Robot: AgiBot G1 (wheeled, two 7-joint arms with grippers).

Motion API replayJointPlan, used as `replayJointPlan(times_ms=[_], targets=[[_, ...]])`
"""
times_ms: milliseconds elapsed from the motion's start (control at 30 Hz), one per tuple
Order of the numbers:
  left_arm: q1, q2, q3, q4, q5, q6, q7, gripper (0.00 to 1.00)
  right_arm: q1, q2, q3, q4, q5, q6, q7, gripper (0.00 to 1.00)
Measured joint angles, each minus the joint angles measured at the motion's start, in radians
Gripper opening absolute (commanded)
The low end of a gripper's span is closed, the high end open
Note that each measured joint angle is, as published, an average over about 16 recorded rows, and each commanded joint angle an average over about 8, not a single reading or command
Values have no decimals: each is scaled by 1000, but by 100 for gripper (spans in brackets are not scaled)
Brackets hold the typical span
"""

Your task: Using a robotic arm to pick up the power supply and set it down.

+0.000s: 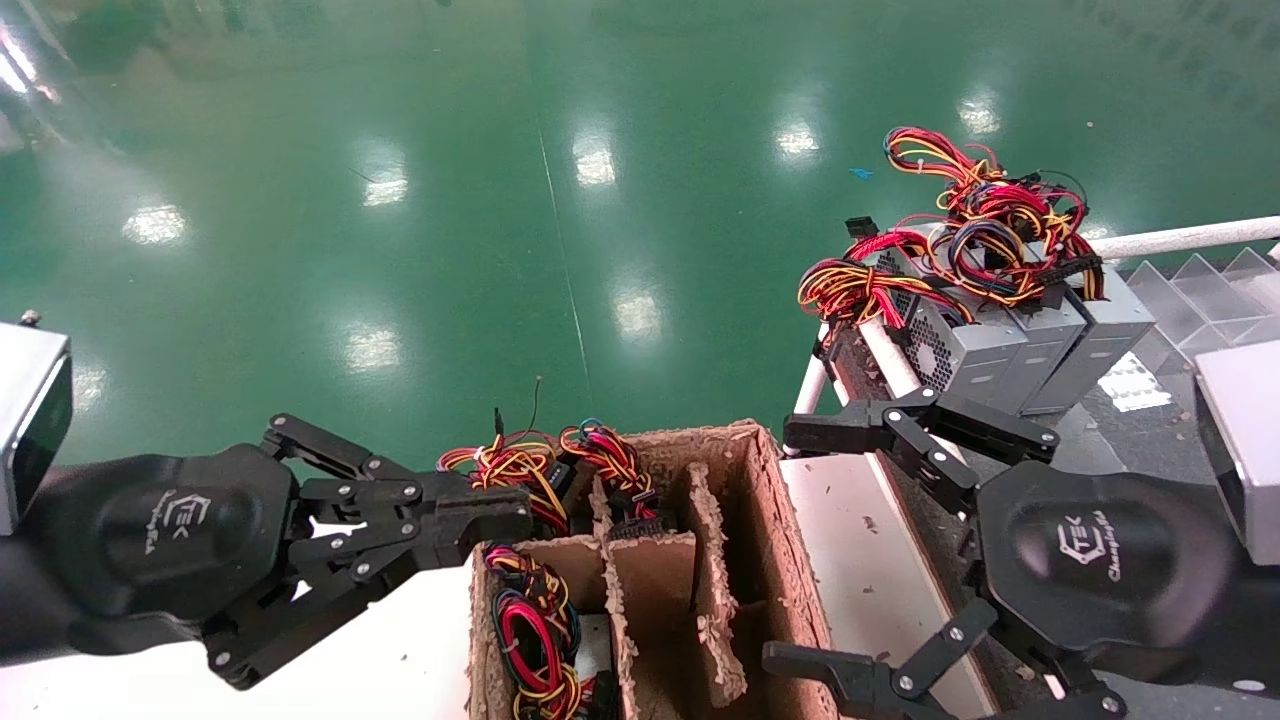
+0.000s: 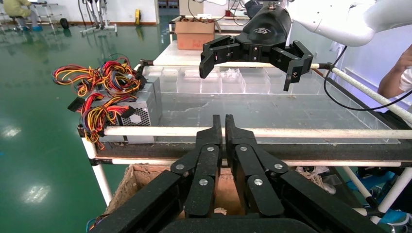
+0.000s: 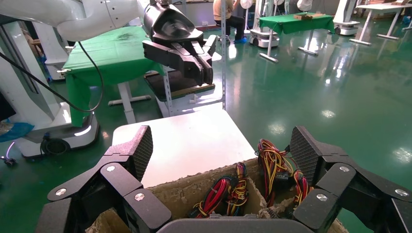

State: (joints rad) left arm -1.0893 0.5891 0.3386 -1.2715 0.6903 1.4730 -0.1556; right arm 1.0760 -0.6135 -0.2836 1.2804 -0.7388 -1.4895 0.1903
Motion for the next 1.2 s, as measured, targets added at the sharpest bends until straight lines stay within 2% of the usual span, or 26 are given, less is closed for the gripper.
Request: replayJointPlan(times_ms=[267, 567, 833, 1167, 1200], targets=[[0, 0, 0, 0, 0, 0, 0, 100, 4, -11, -22, 6, -50, 39, 20, 100], [0, 0, 0, 0, 0, 0, 0, 100, 28, -62, -94, 23, -172, 103, 87, 100], [0, 0, 1, 0, 0, 0, 0, 100, 70, -162, -197, -2, -299, 117, 156, 100], [0, 0, 1, 0, 0, 0, 0, 100, 108, -318, -312, -91, -429, 119, 188, 100], [0, 0, 1, 0, 0, 0, 0, 100, 110, -331, -321, -102, -439, 119, 189, 94]])
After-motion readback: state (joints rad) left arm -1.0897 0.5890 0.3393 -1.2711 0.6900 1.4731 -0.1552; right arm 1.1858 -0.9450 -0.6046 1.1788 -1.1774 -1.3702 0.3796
